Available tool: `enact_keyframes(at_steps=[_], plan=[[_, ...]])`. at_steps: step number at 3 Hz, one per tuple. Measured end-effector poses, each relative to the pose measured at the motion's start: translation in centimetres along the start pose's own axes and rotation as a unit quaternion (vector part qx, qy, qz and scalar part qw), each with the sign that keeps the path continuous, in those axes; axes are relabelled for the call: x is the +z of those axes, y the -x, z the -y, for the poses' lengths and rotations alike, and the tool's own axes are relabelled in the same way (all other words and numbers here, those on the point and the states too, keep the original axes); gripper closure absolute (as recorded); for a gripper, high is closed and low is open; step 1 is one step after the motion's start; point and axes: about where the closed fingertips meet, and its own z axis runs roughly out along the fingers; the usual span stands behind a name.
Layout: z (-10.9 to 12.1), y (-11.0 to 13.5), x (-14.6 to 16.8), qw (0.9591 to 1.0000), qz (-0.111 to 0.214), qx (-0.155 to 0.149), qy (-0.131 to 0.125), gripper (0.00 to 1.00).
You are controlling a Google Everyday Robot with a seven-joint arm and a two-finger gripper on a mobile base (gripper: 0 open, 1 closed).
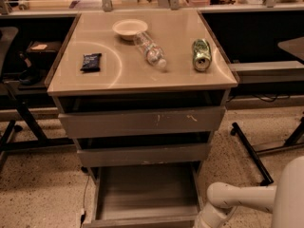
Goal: Close bottom drawer
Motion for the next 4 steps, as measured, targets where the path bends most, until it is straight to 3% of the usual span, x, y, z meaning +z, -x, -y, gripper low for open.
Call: enact_keyframes(at_steps=[1,3,4], plan=[[2.6,-0.1,2.8,0.9996,0.010,-0.025,0.011,1.00],[3.8,-0.4,4.7,0.9995,0.015,-0.019,0.021,1.00],[5.5,0.4,6.0,0.9993,0.027,-0.025,0.006,1.00]])
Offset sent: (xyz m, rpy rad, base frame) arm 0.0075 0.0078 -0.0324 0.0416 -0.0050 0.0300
